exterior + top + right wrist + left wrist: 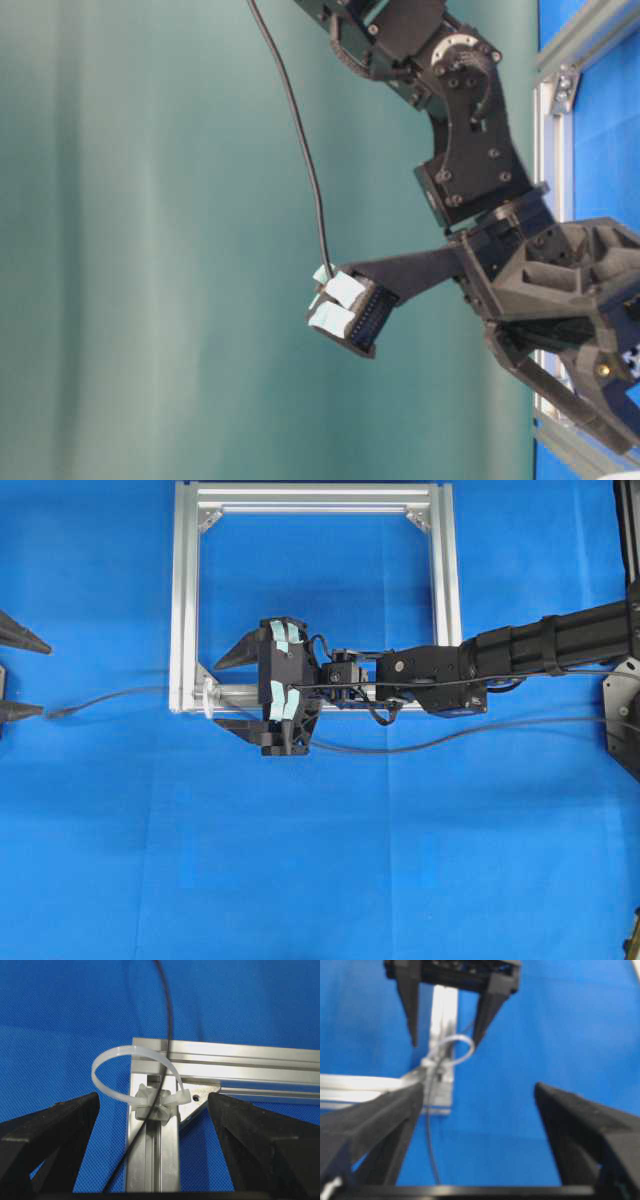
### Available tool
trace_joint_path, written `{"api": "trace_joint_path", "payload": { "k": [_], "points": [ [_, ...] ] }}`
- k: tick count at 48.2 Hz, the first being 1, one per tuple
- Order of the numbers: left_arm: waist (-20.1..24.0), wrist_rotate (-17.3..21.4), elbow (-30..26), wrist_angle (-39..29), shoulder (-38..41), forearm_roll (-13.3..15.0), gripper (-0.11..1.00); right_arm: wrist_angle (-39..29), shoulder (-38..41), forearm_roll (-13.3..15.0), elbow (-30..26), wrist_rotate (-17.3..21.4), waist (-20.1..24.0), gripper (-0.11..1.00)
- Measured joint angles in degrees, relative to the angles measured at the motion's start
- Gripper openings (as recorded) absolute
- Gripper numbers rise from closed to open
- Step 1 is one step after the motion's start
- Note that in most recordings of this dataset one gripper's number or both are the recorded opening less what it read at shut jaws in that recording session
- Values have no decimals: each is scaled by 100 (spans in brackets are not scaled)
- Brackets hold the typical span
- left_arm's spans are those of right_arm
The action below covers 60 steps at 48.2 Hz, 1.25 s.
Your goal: Insert the wire through the string loop located on the left side.
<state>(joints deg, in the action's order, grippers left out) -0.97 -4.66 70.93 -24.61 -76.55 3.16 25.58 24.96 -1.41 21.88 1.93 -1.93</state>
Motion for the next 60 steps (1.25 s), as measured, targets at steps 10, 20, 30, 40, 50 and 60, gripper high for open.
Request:
{"api": "trace_joint_path", "payload": {
  "k": [10, 20, 30, 40, 50, 60],
  "points": [
    [0, 0, 9, 0, 0, -9, 88, 0, 0, 0, 9, 0, 0, 96],
    [0, 0, 9, 0, 0, 0, 88, -9, -44, 0, 9, 9, 0, 96],
    [-9, 0, 9, 0, 0, -9, 88, -176, -598, 9, 35, 9, 0, 96],
    [-9, 0, 9, 0, 0, 0, 88, -431, -932, 0, 53, 9, 0, 96],
    [-9, 9, 9, 0, 0, 0, 88, -606, -1178, 0, 53, 18, 0, 96],
    [-9, 9, 9, 0, 0, 0, 88, -729, -1406, 0, 53, 35, 0, 96]
  ]
}}
